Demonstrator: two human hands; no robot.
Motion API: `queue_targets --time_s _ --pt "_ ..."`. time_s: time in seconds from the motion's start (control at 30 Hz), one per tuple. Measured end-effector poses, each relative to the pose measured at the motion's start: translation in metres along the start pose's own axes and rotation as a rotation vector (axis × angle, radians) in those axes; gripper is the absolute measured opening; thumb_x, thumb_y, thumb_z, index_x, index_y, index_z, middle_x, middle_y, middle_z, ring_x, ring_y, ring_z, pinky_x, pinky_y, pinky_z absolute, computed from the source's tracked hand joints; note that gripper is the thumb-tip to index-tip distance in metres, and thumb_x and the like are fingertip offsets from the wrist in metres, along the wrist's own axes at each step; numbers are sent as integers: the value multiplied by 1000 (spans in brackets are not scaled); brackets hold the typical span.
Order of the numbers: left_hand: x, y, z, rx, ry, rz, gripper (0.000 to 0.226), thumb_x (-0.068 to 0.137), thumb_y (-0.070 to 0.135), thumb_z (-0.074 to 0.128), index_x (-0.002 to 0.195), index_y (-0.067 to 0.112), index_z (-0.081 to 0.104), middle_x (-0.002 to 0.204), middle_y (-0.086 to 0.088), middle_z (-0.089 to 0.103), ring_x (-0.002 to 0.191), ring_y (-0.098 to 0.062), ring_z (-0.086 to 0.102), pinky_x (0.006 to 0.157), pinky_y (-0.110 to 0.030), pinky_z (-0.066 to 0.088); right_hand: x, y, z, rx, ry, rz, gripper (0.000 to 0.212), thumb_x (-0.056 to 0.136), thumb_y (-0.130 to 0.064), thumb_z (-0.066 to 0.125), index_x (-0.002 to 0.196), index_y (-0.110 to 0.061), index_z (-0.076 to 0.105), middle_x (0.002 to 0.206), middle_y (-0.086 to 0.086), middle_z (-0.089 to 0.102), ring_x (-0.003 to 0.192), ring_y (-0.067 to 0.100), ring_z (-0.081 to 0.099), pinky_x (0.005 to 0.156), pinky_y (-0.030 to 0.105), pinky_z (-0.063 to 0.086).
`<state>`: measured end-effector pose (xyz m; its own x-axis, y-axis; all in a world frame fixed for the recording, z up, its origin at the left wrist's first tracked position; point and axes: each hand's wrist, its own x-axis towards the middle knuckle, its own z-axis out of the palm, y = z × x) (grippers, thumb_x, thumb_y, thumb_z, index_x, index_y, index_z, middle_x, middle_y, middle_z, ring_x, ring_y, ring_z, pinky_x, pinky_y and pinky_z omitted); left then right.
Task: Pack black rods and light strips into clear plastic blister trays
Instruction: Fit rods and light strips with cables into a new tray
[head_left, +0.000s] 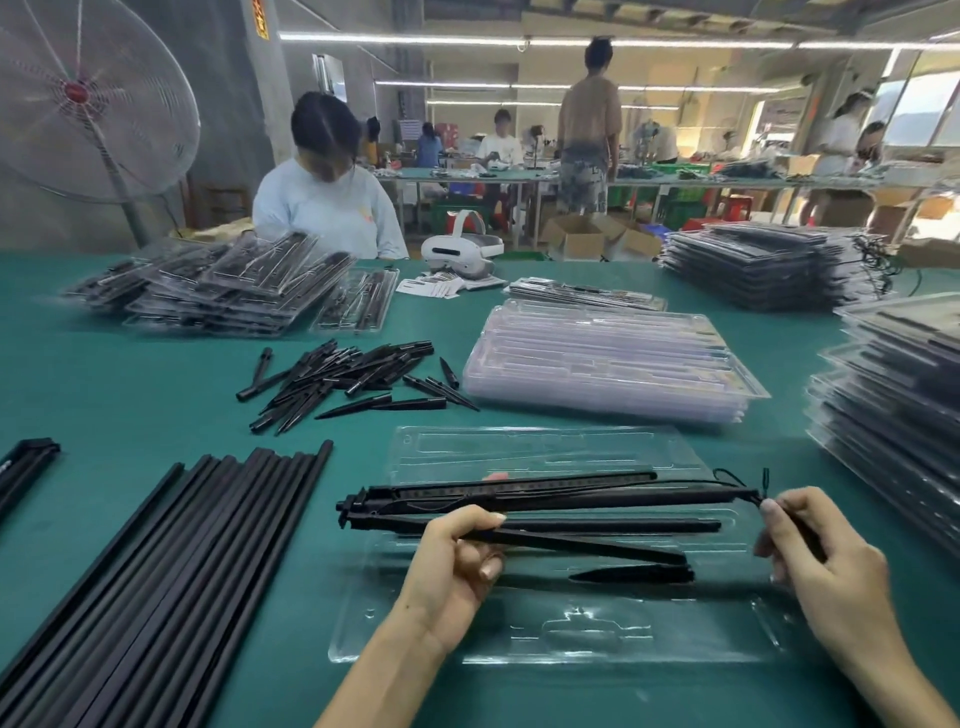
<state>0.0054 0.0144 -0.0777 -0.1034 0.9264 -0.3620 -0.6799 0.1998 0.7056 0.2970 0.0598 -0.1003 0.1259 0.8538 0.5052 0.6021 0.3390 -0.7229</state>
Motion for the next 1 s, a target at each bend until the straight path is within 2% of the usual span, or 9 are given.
queue_targets --time_s 0.1,0.23,0.3,0.43,0.5,0.63,0.73,0.87,1.0 --pt "-3 2 -2 25 -8 -15 22 47 2 64 66 10 63 64 0 16 41 -9 17 32 -16 20 0 3 -3 -155 63 -26 16 88 -43 51 82 -29 50 62 -3 60 53 18 55 52 34 43" --pt "-6 -1 0 79 -2 22 16 78 -5 47 73 3 60 94 -14 72 42 -15 50 30 -16 26 0 -1 -11 -92 146 -84 11 92 -31 56 84 -27 49 66 -1 54 56 16 50 52 21 37" --pt "-6 -2 2 10 20 24 21 85 -4 41 74 2 57 94 -16 73 45 -17 54 31 -16 32 0 0 -15 -22 70 -113 20 94 -29 56 76 -25 48 68 3 52 55 19 46 48 24 33" --pt "-7 0 -1 -129 50 -59 30 87 -3 41 60 0 54 60 -20 62 37 -15 51 36 -16 44 -1 -1 -14 12 -114 -101 22 89 -23 54 67 -20 50 59 4 55 53 18 52 53 32 38" --pt "-7 0 -2 -136 58 -69 23 85 -4 42 64 3 50 59 -18 60 37 -16 52 38 -17 46 -2 0 -13 -10 -152 -81 22 86 -26 58 67 -15 51 61 10 60 60 30 58 58 36 41" --pt "-9 -1 -2 -146 51 -113 23 83 -7 43 66 7 44 60 -15 57 38 -14 49 37 -18 45 -3 2 -12 0 -94 -37 33 80 -37 63 65 -9 52 61 19 59 61 40 57 58 39 41" --pt "-12 -3 -2 -155 26 -165 22 81 -8 42 64 0 53 80 -18 57 38 -14 46 37 -18 45 -3 1 -11 20 -62 -22 35 78 -43 62 64 -12 53 56 10 61 58 29 58 56 33 42" --pt "-13 -4 -2 -143 -5 -261 22 80 -7 41 97 -5 55 85 -19 58 37 -15 46 37 -16 44 -2 3 -9 12 -52 -13 29 79 -47 60 61 -26 52 58 9 62 55 23 57 55 32 43" --pt "-16 -1 1 -144 -59 -293 9 77 -6 53 78 3 50 71 -19 58 44 -22 57 40 -22 52 -1 7 -10 -15 -44 -7 28 80 -47 58 61 -27 52 61 5 64 56 20 59 55 35 47"
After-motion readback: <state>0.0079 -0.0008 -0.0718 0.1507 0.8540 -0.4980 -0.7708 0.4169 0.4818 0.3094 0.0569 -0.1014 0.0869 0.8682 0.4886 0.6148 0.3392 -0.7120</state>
